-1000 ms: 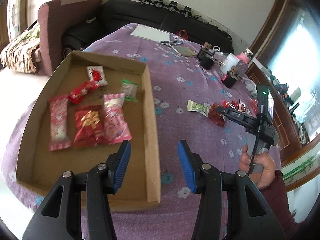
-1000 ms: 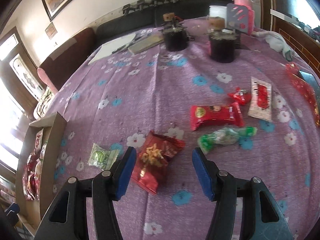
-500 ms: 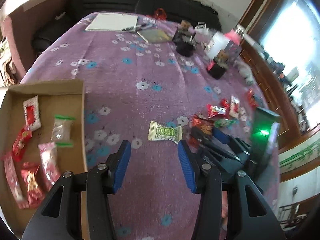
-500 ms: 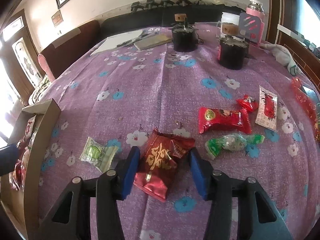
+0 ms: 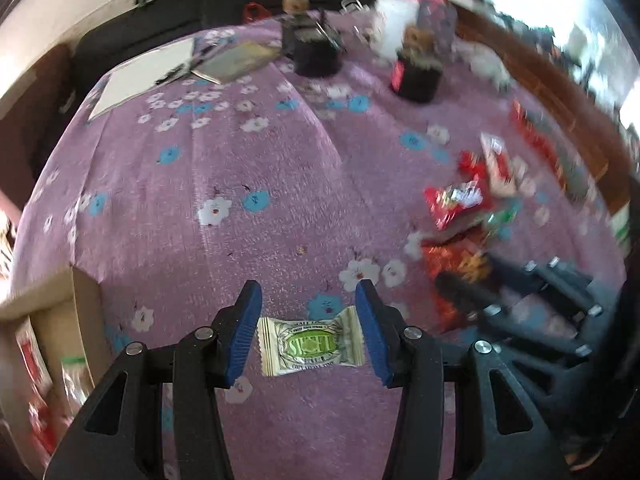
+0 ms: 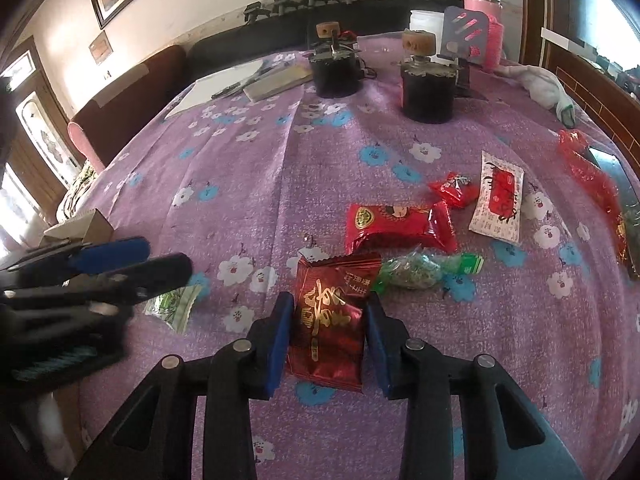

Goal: Organize snacks
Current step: 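Grasp the green-white wrapper with the left gripper while the right grasps a red gold-lettered packet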

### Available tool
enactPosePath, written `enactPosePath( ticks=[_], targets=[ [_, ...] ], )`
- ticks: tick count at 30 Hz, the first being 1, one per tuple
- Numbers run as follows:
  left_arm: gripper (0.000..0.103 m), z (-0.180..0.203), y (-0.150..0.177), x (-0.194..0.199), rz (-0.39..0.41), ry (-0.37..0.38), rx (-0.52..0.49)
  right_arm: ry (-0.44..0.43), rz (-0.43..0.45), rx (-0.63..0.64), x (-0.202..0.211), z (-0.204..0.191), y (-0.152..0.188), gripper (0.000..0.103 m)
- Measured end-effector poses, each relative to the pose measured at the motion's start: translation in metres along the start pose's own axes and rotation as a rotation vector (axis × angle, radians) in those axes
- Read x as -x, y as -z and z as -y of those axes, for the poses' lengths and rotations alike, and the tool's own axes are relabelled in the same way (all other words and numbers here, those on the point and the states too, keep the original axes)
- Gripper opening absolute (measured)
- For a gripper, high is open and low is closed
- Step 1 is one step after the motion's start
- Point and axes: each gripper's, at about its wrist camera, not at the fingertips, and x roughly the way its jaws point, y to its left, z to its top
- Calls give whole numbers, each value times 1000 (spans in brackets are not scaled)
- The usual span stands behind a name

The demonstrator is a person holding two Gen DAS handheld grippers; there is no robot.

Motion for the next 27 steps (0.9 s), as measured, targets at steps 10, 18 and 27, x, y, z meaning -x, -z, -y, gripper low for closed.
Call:
enactPosePath(
  ticks=[10, 18, 27],
  targets=[
    [47, 15, 25, 3, -113, 173, -87, -20, -8, -17, 1, 4, -1, 36],
    [47, -9, 27, 17, -45, 156, 104, -188, -40, -174, 2, 41, -8, 38],
    [47, -12, 19, -6, -61, 158, 254, -152, -59, -129, 5, 34, -6, 46]
  ],
)
